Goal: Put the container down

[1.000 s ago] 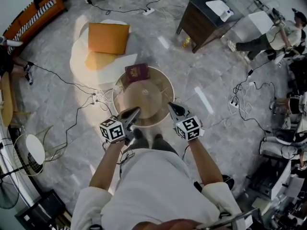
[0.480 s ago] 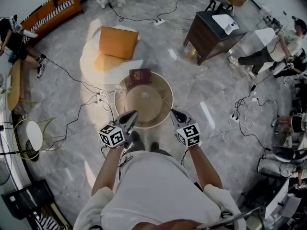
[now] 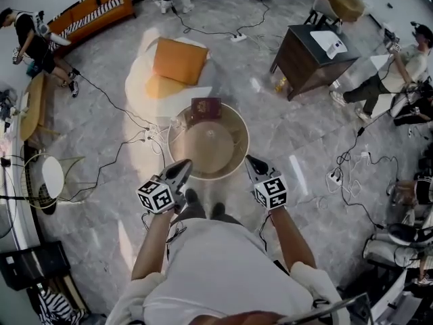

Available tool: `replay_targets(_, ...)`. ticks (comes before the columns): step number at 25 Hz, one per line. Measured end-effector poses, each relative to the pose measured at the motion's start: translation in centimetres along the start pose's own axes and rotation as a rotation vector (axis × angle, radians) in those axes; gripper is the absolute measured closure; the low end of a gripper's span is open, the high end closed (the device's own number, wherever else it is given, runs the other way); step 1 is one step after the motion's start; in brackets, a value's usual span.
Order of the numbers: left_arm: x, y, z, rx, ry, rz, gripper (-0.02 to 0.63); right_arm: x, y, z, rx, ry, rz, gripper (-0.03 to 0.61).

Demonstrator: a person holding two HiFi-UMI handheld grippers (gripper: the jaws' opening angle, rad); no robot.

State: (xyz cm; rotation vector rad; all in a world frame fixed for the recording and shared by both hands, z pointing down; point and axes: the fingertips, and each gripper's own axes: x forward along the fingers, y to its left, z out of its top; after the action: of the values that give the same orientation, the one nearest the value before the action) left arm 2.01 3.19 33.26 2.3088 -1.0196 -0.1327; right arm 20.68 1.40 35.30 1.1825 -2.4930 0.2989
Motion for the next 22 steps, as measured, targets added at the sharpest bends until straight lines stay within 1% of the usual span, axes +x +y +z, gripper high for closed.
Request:
replay_targets(2, -0.7, -0.8, 0.3, 0.010, -0.004, -0.017, 0.589, -0.3, 0.4, 0.5, -0.002, -0.013, 0.007, 0.577)
replay_targets(4, -1.4, -1.5, 0.5, 0.021, -0.004, -0.046, 0.589, -0.5, 0.8, 1.0, -0.002, -0.025, 0.001, 0.577)
replay_targets(6, -2.0, -1.7, 0.7, 0.042, 0.003, -0.058, 0.589, -0.6, 1.3, 1.5, -0.005, -0.036, -0.007, 0.577)
replay_targets(10, -3.0, -0.8, 1.2, 0.068, 0.021, -0.061, 0.591, -0.8, 2.1, 2.7, -0.008, -0.063, -0.026, 0.577)
replay_targets(16, -4.6, 0.7, 3.1, 0.077, 0.009, -0.078, 0.591, -0.7, 3.2, 4.8, -0.011, -0.102, -0.073, 0.578)
replay_targets(22, -5.2, 2.3, 3.6, 0.074, 0.000, -0.075, 0.591, -0.3, 3.7, 5.2, -0.013, -0.105, -0.097, 0.578)
